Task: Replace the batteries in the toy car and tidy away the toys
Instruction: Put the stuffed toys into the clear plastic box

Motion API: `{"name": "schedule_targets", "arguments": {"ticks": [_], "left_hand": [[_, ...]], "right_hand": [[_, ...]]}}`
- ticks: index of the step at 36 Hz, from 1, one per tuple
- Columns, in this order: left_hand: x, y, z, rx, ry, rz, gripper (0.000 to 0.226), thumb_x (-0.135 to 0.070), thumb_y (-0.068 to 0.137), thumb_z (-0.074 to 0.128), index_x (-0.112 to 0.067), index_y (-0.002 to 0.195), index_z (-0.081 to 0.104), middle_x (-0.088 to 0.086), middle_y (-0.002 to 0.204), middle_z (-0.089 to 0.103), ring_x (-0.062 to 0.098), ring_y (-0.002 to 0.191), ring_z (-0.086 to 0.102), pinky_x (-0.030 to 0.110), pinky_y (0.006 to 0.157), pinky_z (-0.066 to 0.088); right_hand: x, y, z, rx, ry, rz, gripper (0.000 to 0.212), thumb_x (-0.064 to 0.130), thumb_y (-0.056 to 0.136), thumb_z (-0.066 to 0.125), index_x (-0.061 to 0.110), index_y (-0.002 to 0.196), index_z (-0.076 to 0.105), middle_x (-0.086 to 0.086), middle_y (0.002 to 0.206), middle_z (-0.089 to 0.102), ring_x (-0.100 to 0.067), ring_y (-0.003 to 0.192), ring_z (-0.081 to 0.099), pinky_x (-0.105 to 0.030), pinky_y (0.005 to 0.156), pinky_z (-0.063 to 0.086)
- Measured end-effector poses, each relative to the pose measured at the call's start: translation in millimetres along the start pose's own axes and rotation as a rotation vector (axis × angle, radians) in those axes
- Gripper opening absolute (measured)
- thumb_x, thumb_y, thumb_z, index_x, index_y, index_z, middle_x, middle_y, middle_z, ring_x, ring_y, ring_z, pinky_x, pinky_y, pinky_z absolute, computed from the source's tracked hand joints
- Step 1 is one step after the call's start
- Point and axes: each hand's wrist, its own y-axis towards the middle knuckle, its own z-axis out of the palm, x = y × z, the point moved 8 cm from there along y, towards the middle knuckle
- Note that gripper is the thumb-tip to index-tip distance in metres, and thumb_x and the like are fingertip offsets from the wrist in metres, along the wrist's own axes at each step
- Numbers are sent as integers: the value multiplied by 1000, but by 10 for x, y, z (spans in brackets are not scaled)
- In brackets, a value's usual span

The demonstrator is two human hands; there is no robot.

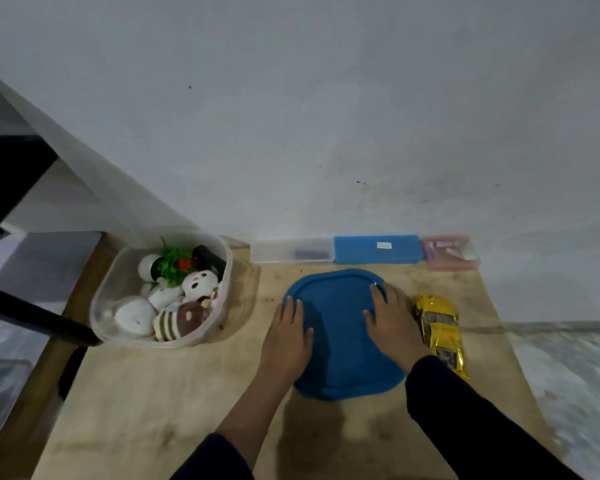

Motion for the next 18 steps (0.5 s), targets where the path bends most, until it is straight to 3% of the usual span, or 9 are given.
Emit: {"name": "schedule_targets", "arguments": {"ticks": [5, 8, 12, 18], "left_hand": [[112, -8, 250, 1, -49, -93, 60, -33, 103, 27, -10, 151, -2, 9, 159, -7, 25, 147, -7, 33, 119, 8], [160, -22, 317, -43, -187, -136, 58, -28, 103, 27, -12, 151, -2, 10, 159, -10, 24, 146, -10, 28, 117, 4], [247, -64, 336, -155, -346, -156, 54, -20, 102, 32, -11, 150, 8, 9, 159, 2, 20, 147, 1, 21, 114, 1], [376, -102, 287, -273, -502, -178, 51, -12, 100, 41, -8, 148, 24, 7, 156, 22, 17, 143, 19, 16, 113, 10]], "right_hand": [[-213, 63, 206, 7, 87, 90, 55, 22, 99, 37, 10, 148, 14, -18, 153, 5, -35, 141, 10, -43, 109, 32], [-257, 83, 286, -10, 83, 126, 56, 14, 96, 38, 9, 147, 15, -20, 153, 2, -37, 140, 8, -43, 113, 26], [-194, 48, 283, -115, 49, 92, 59, 8, 90, 46, 5, 145, 23, -22, 151, 12, -38, 138, 15, -43, 115, 18], [-149, -3, 318, -201, 91, 64, 69, 0, 85, 50, 3, 146, 20, -17, 152, 19, -37, 135, 23, -45, 113, 25]]}}
